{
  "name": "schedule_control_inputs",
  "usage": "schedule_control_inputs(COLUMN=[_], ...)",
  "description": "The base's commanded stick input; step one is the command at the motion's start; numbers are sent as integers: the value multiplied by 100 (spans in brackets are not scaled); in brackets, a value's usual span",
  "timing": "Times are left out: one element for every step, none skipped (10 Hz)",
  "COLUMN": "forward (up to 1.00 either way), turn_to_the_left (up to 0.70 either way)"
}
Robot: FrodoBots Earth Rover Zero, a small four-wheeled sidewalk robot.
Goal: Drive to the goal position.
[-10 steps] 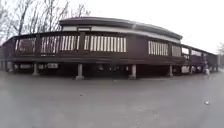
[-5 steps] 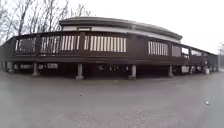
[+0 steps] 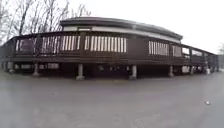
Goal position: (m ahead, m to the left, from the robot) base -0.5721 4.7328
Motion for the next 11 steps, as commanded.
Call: schedule_control_inputs(forward=[70, 70, 70, 70, 70, 70, 70, 70, 70, 70, 70], turn_to_the_left=[35, 35, 35, 35, 35, 35, 35, 35, 35, 35, 35])
